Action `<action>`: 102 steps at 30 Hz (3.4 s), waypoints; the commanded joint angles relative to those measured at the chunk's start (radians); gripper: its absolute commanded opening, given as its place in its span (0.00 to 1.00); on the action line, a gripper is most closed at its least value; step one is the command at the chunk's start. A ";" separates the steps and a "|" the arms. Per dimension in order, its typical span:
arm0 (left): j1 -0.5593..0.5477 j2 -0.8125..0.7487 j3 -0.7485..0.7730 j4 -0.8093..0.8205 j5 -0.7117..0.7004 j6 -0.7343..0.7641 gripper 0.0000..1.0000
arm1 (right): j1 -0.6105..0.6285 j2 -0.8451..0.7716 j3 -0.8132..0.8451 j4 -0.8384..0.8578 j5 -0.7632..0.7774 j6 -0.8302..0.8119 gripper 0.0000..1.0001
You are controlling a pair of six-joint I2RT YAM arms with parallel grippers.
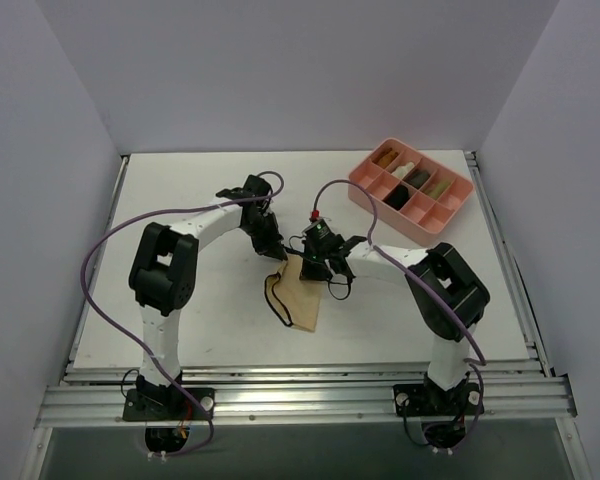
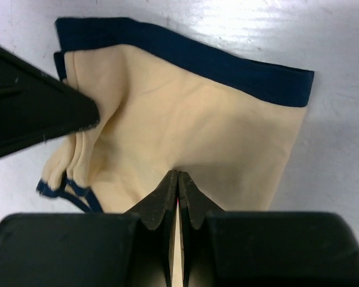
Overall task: Roll the underwear
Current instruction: Fold the underwear
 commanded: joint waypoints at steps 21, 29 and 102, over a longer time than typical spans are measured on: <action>-0.035 -0.070 0.042 0.096 0.063 -0.049 0.02 | -0.092 0.015 -0.037 0.169 -0.101 0.007 0.00; -0.064 -0.098 -0.001 0.152 0.061 -0.100 0.02 | -0.092 0.019 -0.065 0.211 -0.104 0.027 0.00; -0.283 0.066 0.144 0.077 -0.100 -0.246 0.02 | -0.191 -0.278 -0.431 0.154 -0.038 0.110 0.00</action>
